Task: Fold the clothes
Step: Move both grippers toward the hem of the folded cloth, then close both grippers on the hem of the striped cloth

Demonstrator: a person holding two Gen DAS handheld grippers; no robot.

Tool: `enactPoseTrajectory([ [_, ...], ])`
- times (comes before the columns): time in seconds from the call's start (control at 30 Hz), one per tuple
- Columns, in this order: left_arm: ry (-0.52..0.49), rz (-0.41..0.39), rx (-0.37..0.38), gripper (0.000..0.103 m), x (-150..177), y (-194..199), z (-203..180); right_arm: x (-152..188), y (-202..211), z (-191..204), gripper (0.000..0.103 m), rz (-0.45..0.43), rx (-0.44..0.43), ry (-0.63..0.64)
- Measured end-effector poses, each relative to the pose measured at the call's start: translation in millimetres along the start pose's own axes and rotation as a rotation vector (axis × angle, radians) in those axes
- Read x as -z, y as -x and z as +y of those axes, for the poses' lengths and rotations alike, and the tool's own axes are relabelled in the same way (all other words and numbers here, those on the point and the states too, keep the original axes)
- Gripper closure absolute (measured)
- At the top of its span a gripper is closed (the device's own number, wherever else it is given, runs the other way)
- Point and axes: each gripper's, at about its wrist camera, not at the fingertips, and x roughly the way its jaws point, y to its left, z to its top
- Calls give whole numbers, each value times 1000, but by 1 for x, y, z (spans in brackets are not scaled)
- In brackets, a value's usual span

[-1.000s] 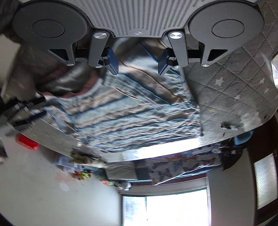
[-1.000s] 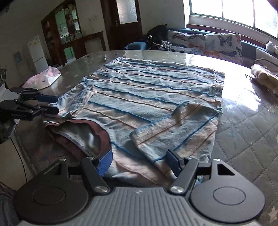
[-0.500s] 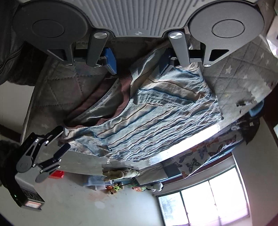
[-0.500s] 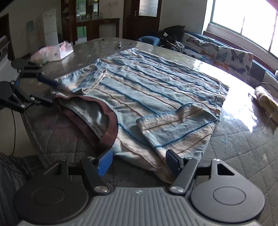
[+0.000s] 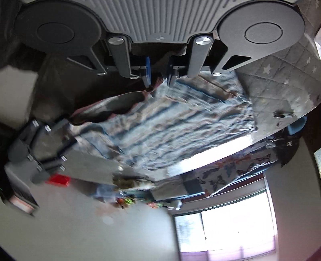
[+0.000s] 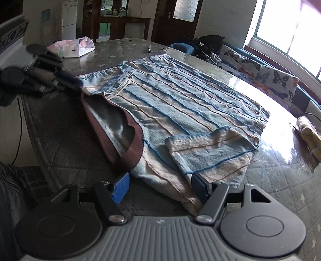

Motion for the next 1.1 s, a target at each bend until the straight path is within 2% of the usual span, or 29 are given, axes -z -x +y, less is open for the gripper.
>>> enactPoseTrajectory([
  [0.23, 62, 2, 15, 89, -20, -16, 15, -2, -8, 3, 37, -28, 38, 33],
  [0.33, 66, 6, 13, 89, -20, -20, 17, -6, -14, 2, 52, -47, 64, 26],
  [0.5, 70, 18, 17, 86, -15, -16, 20, -17, -21, -11, 86, -61, 39, -50],
  [0.63, 49, 22, 12, 83, -5, -5, 15, -23, -22, -20, 92, -65, 8, -100],
  [0.67, 40, 21, 9, 78, -2, -2, 13, -25, -21, -23, 93, -66, 4, -116],
  [0.7, 32, 23, 3, 65, 1, 1, 11, -26, -20, -25, 94, -68, 0, -132],
  [0.77, 12, 19, -17, 56, 8, 7, 7, -30, -19, -30, 95, -74, -8, -164],
  [0.9, -67, 18, -60, 53, 18, 12, -3, -34, -17, -33, 96, -86, -4, -187],
  [1.07, -172, 33, -128, 53, 26, 1, -9, -38, -16, -33, 96, -98, 7, -199],
  [1.1, -189, 37, -139, 59, 27, -2, -9, -37, -16, -33, 97, -103, 10, -204],
])
